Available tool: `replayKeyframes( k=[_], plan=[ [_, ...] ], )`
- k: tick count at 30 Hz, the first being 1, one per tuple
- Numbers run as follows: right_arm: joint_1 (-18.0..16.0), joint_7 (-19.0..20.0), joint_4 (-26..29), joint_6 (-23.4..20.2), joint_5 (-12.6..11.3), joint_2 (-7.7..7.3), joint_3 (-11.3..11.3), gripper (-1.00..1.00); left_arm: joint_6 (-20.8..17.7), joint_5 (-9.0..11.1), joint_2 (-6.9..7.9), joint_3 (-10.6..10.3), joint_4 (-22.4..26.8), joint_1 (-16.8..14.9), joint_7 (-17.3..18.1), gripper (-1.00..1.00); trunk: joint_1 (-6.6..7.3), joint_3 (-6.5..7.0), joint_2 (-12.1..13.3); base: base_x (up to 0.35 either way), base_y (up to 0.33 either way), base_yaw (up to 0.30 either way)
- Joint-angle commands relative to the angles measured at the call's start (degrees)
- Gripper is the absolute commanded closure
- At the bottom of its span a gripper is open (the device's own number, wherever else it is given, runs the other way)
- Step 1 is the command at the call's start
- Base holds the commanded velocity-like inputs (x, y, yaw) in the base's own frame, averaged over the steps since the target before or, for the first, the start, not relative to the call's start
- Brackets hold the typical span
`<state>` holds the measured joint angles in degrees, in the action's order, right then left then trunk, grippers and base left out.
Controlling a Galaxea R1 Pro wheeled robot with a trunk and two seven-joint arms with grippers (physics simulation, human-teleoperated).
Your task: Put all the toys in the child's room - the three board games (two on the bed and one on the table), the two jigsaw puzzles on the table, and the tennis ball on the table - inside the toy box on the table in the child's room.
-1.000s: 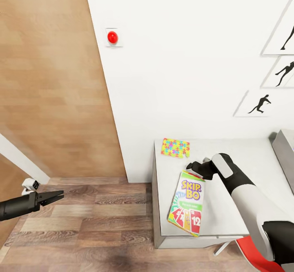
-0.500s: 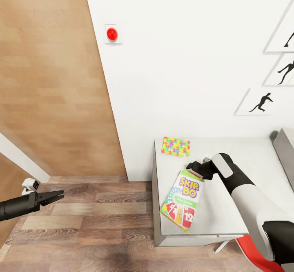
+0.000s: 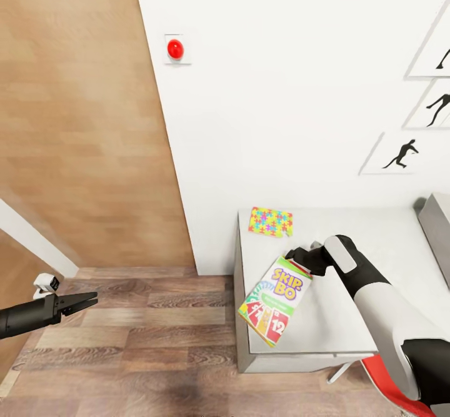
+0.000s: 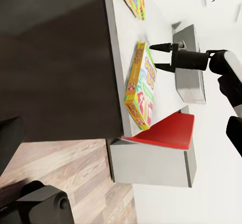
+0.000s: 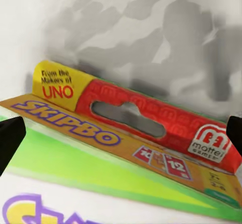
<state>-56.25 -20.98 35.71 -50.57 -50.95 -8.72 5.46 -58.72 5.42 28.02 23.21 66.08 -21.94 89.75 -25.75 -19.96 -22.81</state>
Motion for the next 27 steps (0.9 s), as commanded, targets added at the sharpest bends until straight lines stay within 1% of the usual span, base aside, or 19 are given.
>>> replayKeyframes(
  k=[1,12,17,27],
  plan=[
    [-0.03,-0.51,0.06,-0.06,-0.73,-0.07,0.35,-1.00,-0.61,-0.06,0.02,0.00,0.01,-0.03,0.25,-1.00,-0.03,-0.11,-0.10,-0.047,0.036,0.000],
    [-0.03,-0.49,0.06,-0.06,-0.73,-0.07,0.35,-1.00,-0.61,-0.06,0.02,0.00,0.01,-0.03,0.25,-1.00,-0.03,-0.11,-0.10,-0.024,0.075,0.000],
    [-0.02,-0.50,0.06,-0.06,-0.73,-0.06,0.35,-1.00,-0.61,-0.06,0.02,0.01,0.01,0.00,0.25,-1.00,-0.03,-0.11,-0.10,-0.001,0.138,0.000],
    [-0.02,-0.49,0.06,-0.06,-0.73,-0.06,0.35,-1.00,-0.61,-0.06,0.02,0.00,0.01,-0.03,0.25,-1.00,-0.03,-0.11,-0.10,-0.062,0.040,0.000]
  ],
)
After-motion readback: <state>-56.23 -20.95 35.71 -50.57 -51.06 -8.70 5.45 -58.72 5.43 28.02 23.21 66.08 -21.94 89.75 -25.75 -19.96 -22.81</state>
